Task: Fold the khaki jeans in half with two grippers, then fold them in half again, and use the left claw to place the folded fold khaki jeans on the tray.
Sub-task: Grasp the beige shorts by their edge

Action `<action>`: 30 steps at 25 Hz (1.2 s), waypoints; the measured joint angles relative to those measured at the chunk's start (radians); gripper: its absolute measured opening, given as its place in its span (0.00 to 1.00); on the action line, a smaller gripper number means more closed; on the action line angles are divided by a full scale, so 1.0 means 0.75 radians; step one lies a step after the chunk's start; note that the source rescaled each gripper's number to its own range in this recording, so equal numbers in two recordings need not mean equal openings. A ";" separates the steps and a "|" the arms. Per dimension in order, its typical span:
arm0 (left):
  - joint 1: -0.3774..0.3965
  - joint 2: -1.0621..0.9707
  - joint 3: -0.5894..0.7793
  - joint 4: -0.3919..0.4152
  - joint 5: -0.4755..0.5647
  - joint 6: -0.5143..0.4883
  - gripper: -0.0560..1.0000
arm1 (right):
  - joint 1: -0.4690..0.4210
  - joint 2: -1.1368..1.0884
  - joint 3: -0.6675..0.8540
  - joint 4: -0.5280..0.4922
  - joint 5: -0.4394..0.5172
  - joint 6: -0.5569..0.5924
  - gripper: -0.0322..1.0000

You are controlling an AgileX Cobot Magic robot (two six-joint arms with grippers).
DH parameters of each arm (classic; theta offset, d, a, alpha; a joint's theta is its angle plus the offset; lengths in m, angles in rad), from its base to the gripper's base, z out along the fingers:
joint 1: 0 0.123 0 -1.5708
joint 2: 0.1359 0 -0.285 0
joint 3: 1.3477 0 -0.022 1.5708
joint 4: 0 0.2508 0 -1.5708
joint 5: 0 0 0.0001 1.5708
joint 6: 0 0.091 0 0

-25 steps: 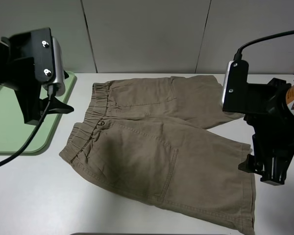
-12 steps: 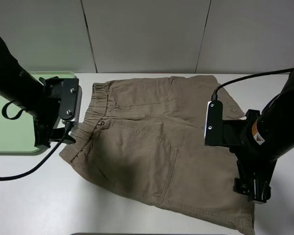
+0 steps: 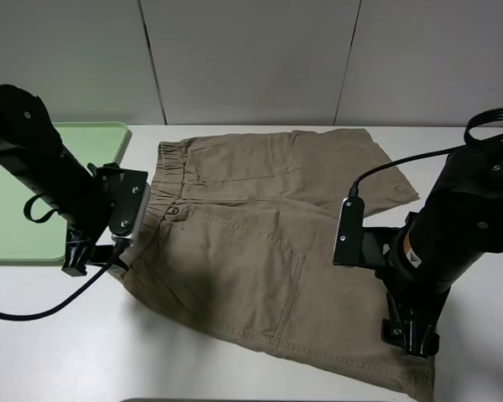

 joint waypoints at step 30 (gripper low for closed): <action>-0.001 0.182 -0.005 -0.143 -0.236 0.022 0.83 | 0.000 0.045 0.099 0.223 -0.138 -0.035 0.99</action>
